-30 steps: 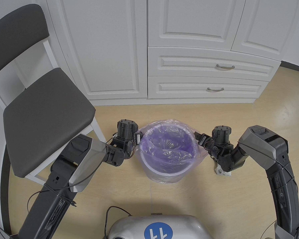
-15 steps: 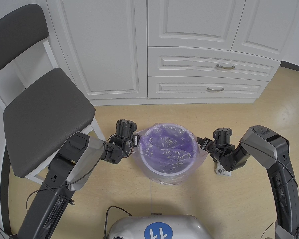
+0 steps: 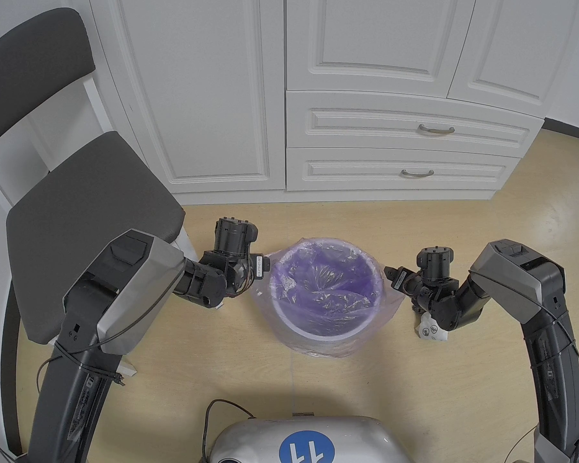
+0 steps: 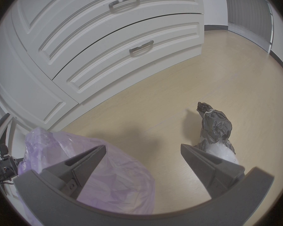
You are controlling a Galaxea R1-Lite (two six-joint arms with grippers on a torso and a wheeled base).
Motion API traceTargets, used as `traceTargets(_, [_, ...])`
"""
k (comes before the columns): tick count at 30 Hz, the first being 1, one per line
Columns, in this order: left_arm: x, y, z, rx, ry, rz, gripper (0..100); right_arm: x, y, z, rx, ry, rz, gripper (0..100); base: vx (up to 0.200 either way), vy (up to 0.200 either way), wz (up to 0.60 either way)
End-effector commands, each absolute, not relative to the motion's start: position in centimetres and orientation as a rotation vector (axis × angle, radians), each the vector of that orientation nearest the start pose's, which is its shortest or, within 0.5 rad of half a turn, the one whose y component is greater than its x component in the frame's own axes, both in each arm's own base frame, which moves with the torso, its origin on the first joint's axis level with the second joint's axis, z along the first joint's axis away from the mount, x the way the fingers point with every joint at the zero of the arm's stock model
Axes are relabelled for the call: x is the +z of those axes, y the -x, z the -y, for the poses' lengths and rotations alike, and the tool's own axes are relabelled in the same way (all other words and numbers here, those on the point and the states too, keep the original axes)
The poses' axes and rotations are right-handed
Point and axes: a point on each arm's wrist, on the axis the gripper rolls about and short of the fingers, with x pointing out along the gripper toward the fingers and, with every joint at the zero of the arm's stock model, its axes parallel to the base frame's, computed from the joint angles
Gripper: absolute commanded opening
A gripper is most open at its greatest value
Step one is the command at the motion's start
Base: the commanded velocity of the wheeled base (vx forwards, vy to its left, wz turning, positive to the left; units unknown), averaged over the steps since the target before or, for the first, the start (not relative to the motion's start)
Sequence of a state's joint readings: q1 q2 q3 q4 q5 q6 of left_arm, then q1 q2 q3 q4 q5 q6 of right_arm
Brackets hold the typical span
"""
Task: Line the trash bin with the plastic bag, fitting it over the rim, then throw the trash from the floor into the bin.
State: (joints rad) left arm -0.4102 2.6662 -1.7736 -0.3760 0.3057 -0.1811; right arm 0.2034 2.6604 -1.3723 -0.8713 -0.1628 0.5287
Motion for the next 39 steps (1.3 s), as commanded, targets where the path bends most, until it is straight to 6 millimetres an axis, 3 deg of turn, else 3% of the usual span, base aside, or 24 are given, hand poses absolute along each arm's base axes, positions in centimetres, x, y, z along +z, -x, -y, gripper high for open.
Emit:
traceTargets(1, [2.2, -47.3, 19.9, -0.091, 0.003, -0.488, 100, -4.1, -46.8, -9.3, -0.068, -0.442, -0.415, 100, 0.0, 0.0, 0.0])
traceTargets(8, [2.1, -46.6, 19.4, -0.131, -0.03, -0.519, 100, -2.6, -46.3, -9.2, -0.031, -0.447, -0.454, 100, 0.0, 0.0, 0.0])
traceTargets(17, [0.3, -46.1, 19.2, -0.179, -0.064, -0.578, 100, -3.2, -45.8, -9.1, -0.05, -0.399, -0.562, 100, 0.0, 0.0, 0.0])
traceTargets(39, [-3.9, -46.8, 19.0, -0.18, -0.094, -0.635, 100, -4.3, -45.6, -9.2, -0.045, -0.364, -0.588, 100, 0.0, 0.0, 0.0])
